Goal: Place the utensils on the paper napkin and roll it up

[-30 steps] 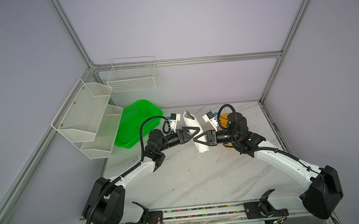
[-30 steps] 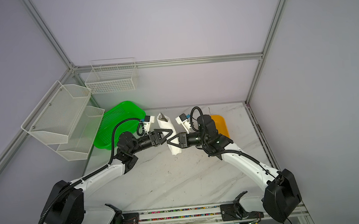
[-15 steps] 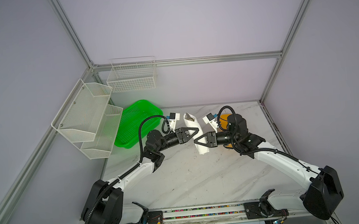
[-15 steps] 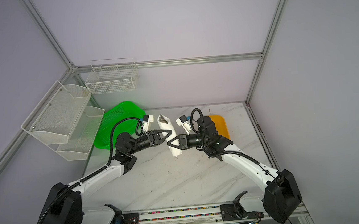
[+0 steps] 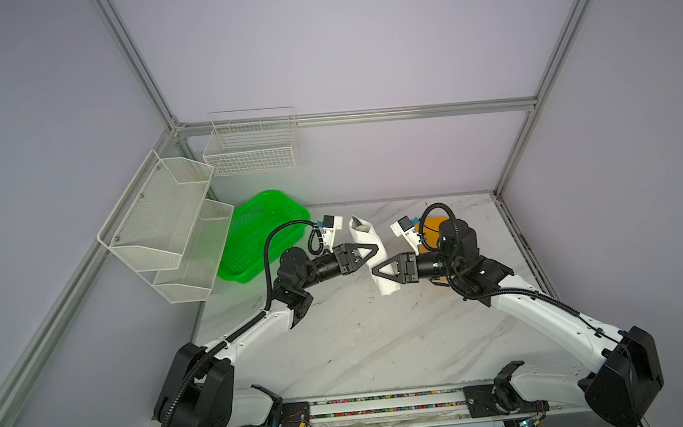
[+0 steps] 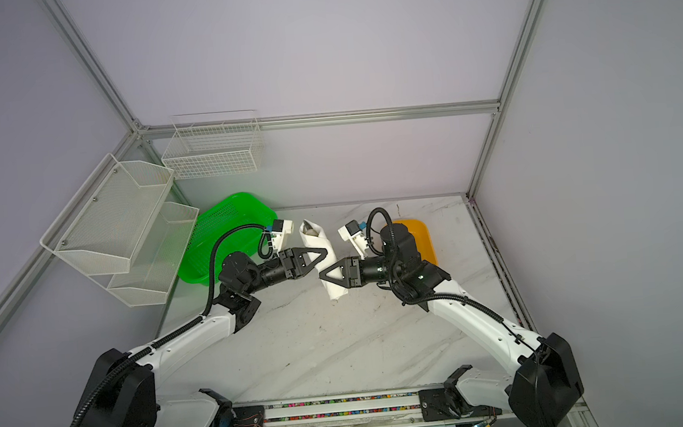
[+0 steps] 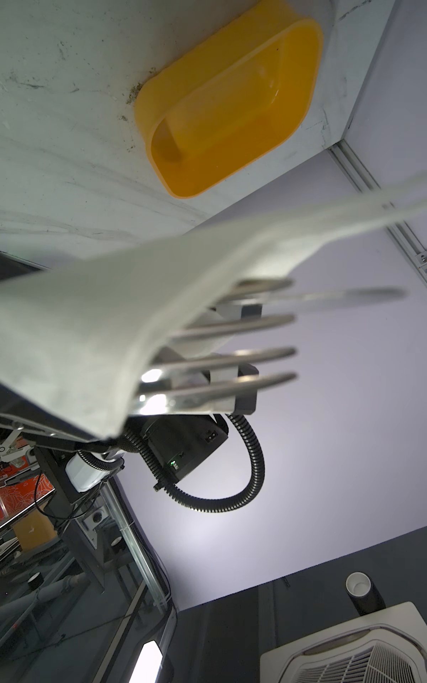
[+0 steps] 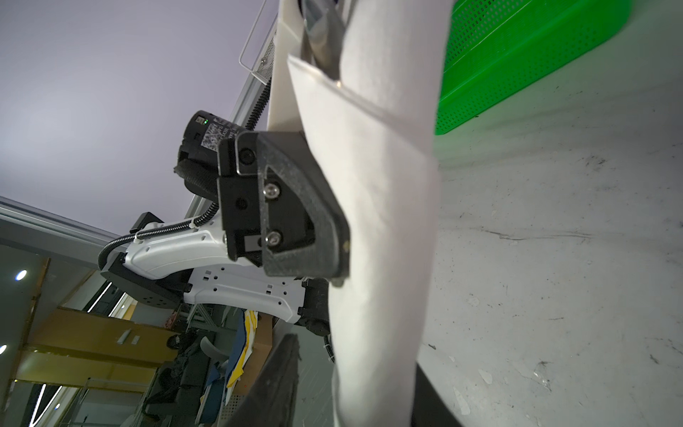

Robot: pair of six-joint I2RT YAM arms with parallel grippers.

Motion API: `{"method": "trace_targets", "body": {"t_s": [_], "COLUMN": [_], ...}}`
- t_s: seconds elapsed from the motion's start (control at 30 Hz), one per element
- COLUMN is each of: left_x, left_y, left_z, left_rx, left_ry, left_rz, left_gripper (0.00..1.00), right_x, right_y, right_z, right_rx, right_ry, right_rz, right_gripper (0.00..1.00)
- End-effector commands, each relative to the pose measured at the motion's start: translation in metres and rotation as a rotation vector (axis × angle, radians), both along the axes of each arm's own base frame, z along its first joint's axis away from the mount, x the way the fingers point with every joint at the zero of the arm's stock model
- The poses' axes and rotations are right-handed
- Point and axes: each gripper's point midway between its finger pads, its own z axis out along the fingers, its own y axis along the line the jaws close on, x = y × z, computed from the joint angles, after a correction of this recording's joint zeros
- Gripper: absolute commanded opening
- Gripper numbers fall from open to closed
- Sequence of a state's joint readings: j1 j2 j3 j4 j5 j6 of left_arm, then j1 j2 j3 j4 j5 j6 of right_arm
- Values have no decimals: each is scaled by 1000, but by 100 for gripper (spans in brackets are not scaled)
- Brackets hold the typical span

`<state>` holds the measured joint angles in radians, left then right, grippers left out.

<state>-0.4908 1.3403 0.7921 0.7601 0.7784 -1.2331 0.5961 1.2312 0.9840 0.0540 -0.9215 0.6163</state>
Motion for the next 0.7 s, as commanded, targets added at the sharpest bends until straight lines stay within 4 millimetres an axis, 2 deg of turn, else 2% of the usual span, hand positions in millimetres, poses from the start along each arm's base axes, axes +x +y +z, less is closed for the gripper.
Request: {"method": "trace_targets", "body": {"t_s": [0.0,0.07,0.2,0.3,0.37,0.4,0.43,0.53,0.67], "left_x": [-8,-9,-9,-8,-7,-7,-7,-9,-13], "left_y": [4,3,2,3,3,3,3,1,-1], "left_z": [42,44,47,42,36,32,28,17,10], "left_rx": [-48,-49,-48,-34,-20,-9,1,21,28], "left_ry": [-143,-147,-158,-147,-136,-128,-120,-104,-93], "left_rz": [-5,-10,-18,-10,-6,-4,-4,-22,-40], "left_gripper": [21,21,21,23,31,39,44,54,59], "right_x": [-10,-10,-7,-5,-5,-4,-3,-2,1], "right_y": [-1,0,1,2,2,2,2,3,3], "right_z": [5,1,-1,4,5,6,8,11,15], "right_rx": [-9,-20,-25,-15,-11,-9,-7,-3,8], "right_ry": [-16,-9,-12,-31,-39,-43,-46,-55,-63], "right_rz": [45,53,45,41,41,43,40,33,23], "right_gripper": [40,40,29,21,18,18,18,17,17]}}
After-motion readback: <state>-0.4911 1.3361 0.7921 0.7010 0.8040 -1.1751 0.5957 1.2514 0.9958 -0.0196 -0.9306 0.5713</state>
